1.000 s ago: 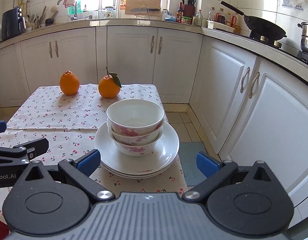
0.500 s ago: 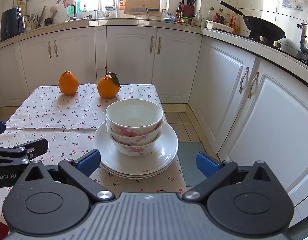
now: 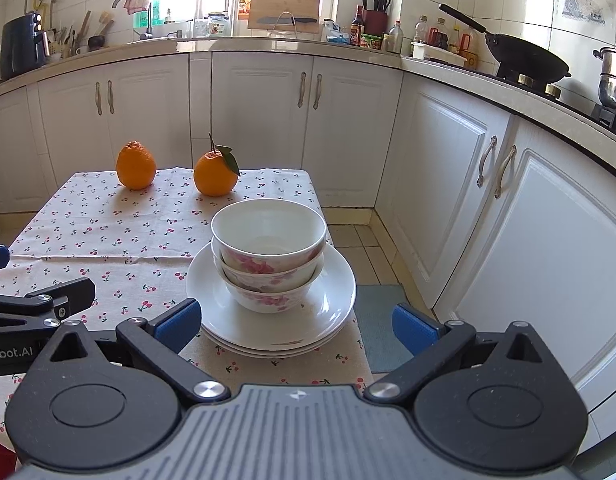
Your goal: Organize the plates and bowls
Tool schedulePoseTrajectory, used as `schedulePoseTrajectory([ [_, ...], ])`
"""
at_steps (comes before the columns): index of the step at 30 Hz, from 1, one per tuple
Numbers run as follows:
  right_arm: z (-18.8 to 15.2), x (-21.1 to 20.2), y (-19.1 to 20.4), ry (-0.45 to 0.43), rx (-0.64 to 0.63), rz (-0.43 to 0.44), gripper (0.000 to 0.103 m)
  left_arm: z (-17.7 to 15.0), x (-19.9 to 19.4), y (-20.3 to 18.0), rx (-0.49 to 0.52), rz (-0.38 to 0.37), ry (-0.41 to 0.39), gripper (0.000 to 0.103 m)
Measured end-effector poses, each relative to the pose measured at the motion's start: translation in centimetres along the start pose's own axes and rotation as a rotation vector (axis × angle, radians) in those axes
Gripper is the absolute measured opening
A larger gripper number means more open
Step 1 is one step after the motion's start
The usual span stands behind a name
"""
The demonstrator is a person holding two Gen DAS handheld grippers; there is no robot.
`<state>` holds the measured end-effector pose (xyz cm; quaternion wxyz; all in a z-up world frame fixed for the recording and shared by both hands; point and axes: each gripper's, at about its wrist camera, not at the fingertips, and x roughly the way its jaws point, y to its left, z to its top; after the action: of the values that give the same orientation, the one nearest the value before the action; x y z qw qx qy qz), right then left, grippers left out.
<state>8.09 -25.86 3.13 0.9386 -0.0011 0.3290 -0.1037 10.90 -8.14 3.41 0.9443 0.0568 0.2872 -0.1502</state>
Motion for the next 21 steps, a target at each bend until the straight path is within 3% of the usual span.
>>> schedulePoseTrajectory([
  [21, 0.11, -0.09, 0.23, -0.007, -0.004, -0.010, 0.103, 0.05, 0.05, 0.10, -0.007, 0.003, 0.001, 0.102],
])
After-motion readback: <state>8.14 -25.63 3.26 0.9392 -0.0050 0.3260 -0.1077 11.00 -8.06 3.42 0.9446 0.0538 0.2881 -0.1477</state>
